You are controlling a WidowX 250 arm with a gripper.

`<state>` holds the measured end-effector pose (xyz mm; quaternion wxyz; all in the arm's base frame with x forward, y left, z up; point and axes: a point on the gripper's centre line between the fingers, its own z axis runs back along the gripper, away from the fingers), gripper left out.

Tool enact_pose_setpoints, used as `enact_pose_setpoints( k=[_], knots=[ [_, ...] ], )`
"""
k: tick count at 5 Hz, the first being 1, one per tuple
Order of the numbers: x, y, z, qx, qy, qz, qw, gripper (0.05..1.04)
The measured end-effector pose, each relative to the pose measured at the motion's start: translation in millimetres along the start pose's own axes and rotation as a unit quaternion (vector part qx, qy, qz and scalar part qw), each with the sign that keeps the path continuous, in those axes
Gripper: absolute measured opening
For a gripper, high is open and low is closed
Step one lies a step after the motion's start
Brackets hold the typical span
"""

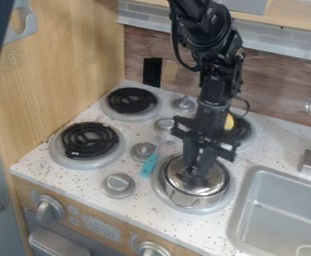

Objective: Covered the pan on the bottom right burner

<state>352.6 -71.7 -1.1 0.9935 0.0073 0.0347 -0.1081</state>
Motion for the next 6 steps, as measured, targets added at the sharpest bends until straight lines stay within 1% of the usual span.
enact_pose_setpoints(
  k=[1,2,3,4,5,6],
  knots=[
    [-3,0,0,-0.002,0.009,0.0,1.0,0.577],
    [-3,1,3,-0.003,0.004,0.006,1.0,0.866],
    [-3,6,15,-0.006,-0.015,0.017,0.9997,1.029],
    [-9,7,40,-0.009,-0.046,0.024,0.9986,1.003],
    [-19,9,44,-0.008,-0.047,0.037,0.9982,0.999],
    [-26,19,39,-0.021,-0.037,0.064,0.997,0.999]
  ],
)
